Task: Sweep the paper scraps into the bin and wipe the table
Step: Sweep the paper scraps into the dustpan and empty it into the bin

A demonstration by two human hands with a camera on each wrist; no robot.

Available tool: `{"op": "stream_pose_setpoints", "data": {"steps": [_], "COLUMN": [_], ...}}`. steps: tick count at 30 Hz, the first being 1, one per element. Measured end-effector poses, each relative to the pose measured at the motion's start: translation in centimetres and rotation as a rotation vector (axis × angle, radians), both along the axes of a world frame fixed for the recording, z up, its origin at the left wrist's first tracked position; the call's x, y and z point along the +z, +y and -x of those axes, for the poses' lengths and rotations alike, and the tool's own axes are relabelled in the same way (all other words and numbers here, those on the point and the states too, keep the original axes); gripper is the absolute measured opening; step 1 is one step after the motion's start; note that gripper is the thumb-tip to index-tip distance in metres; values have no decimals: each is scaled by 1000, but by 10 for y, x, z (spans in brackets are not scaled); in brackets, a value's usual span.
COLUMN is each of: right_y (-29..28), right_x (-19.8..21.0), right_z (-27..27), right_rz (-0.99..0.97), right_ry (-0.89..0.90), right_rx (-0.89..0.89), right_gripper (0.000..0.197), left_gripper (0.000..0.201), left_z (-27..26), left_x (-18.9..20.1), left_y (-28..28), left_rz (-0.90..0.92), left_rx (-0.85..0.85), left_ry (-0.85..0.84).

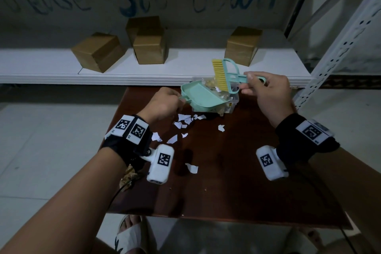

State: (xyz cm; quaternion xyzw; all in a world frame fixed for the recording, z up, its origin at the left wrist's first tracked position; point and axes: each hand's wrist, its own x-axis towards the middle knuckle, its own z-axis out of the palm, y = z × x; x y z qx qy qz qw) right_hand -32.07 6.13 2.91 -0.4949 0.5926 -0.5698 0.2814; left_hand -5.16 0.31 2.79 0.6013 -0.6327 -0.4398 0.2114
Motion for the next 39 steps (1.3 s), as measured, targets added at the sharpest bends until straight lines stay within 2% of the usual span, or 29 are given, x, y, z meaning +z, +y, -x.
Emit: {"op": "stream_pose_setpoints", "data": {"steps": [8, 12, 16, 20, 23, 25, 27, 30, 33, 39], "right_y": [-2, -3, -4, 2, 8, 10, 13, 16, 13, 14], "right_x": [0, 0, 2, 6, 7, 4, -2, -13, -24, -45], "right_z": [0, 3, 11, 15, 11, 5, -3, -16, -23, -41], "right_rz": [91, 126, 107, 66, 45, 22, 29, 53, 77, 18], "right_ry": [-14, 0, 33, 90, 130, 289, 551, 800, 902, 1009], "right_rx": [-34, -70, -96, -64, 56, 160, 251, 297, 284, 382], "right_gripper": [30, 26, 34, 32, 33, 30, 30, 25, 25, 33], "left_gripper": [27, 25, 19, 23, 19, 13, 16, 18, 21, 25], "left_z": [-5, -16, -34, -49, -52, -52, -52, -50, -49, -50], "left_x": [6, 14, 23, 24, 29, 33, 37, 40, 41, 39], "left_y": [2, -2, -5, -10, -7, -4, -1, 2, 2, 0], "left_rz": [-3, 3, -31, -16, -15, -5, 23, 47, 61, 74], "left_rx": [11, 18, 34, 138, 172, 199, 246, 315, 337, 290], "left_ry": [-53, -96, -97, -109, -100, -92, -72, 30, 80, 34]}}
